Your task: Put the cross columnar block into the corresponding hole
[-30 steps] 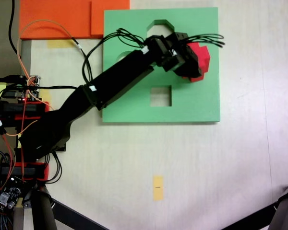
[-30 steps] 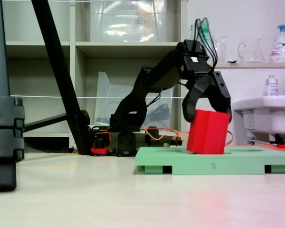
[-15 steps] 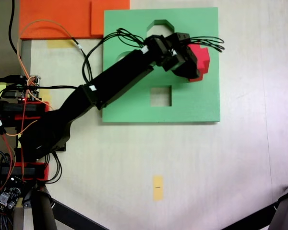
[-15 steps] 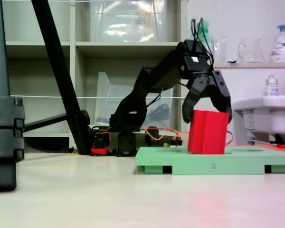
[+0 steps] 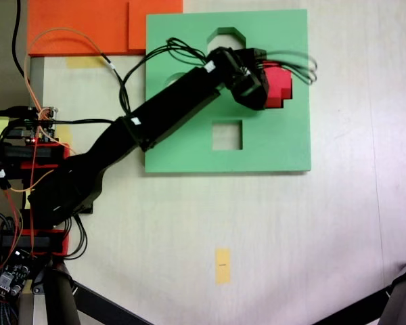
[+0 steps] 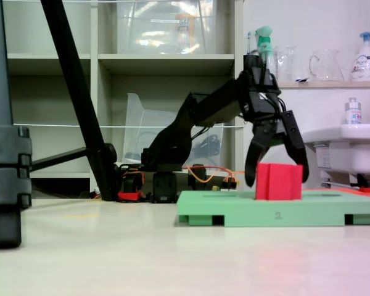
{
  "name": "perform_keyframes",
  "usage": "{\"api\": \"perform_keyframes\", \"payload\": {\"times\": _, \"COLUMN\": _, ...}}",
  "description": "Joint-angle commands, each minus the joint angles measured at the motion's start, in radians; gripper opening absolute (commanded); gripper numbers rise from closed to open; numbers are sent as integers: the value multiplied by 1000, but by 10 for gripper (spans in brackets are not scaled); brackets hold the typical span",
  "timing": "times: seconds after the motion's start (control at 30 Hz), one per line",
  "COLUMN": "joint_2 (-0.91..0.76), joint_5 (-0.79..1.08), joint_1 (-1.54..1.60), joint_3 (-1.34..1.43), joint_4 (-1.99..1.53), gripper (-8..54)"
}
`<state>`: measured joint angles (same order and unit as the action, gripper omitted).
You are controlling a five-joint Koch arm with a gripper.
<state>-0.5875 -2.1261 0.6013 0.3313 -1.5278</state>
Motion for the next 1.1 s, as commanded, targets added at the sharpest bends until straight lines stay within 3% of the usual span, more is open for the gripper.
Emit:
{"api": "perform_keyframes", "payload": {"times": 0.0, "joint_2": 8, "joint_5": -3, "joint_1": 23, "joint_3": 18, "joint_4": -11, "gripper": 336}}
{"api": "perform_keyframes", "payload": {"times": 0.2, "joint_2": 2, "joint_5": -2, "joint_1": 14, "joint_3": 18, "joint_4": -40, "gripper": 374}}
{"api": "perform_keyframes", "payload": {"times": 0.27, "joint_2": -21, "joint_5": 2, "joint_1": 12, "joint_3": 18, "joint_4": -72, "gripper": 469}}
{"api": "perform_keyframes", "payload": {"times": 0.33, "joint_2": -48, "joint_5": -2, "joint_1": 12, "joint_3": 18, "joint_4": -74, "gripper": 519}}
{"api": "perform_keyframes", "payload": {"times": 0.67, "joint_2": -348, "joint_5": 146, "joint_1": -17, "joint_3": 17, "joint_4": -196, "gripper": 519}}
{"api": "perform_keyframes", "payload": {"times": 0.83, "joint_2": -566, "joint_5": 483, "joint_1": -133, "joint_3": 17, "joint_4": -222, "gripper": 519}}
{"api": "perform_keyframes", "payload": {"times": 0.97, "joint_2": -652, "joint_5": 951, "joint_1": -388, "joint_3": 17, "joint_4": -146, "gripper": 519}}
{"api": "perform_keyframes", "payload": {"times": 1.07, "joint_2": -660, "joint_5": 1002, "joint_1": -514, "joint_3": 18, "joint_4": -55, "gripper": 519}}
